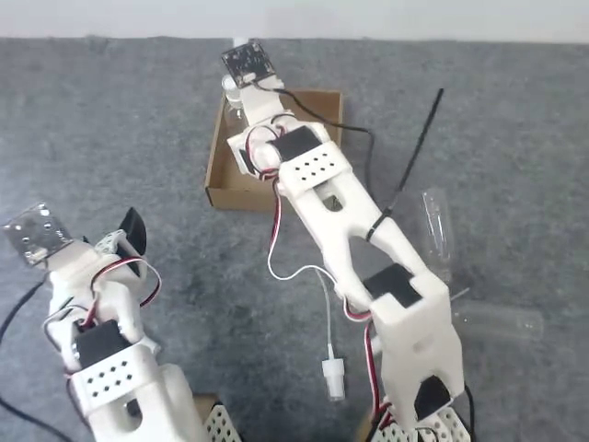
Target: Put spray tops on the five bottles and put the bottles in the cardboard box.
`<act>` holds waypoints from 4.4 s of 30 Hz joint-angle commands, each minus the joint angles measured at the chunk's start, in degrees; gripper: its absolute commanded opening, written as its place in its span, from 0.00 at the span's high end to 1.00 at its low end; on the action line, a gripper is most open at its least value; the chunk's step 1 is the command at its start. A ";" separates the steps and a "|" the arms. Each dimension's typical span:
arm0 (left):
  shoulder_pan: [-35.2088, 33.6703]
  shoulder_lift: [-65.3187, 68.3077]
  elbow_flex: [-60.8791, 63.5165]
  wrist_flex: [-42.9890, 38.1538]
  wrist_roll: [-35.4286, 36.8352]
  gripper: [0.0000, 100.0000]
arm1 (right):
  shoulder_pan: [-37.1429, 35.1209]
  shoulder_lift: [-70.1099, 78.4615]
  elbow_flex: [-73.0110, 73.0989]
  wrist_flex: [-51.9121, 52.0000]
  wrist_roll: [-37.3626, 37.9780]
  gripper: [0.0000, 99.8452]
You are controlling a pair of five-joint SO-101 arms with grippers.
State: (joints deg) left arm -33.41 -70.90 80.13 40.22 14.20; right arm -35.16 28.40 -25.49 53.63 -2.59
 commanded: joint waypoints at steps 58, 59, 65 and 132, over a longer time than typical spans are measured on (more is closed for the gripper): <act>-0.18 -0.70 -0.66 -1.58 -0.62 0.72 | 12.70 -45.14 26.73 49.27 36.84 0.75; -0.18 -0.70 -0.66 -1.58 -0.62 0.72 | 12.70 -46.20 28.66 49.19 38.07 0.75; -0.18 -0.70 -0.66 -1.58 -0.62 0.72 | 12.79 -50.59 37.63 49.19 45.98 0.75; -0.09 -0.70 -0.57 -1.58 -0.70 0.72 | 12.79 -51.47 81.32 4.62 68.48 0.76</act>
State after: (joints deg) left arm -33.41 -70.90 80.13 40.22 14.11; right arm -22.07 -20.92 56.26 59.34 65.54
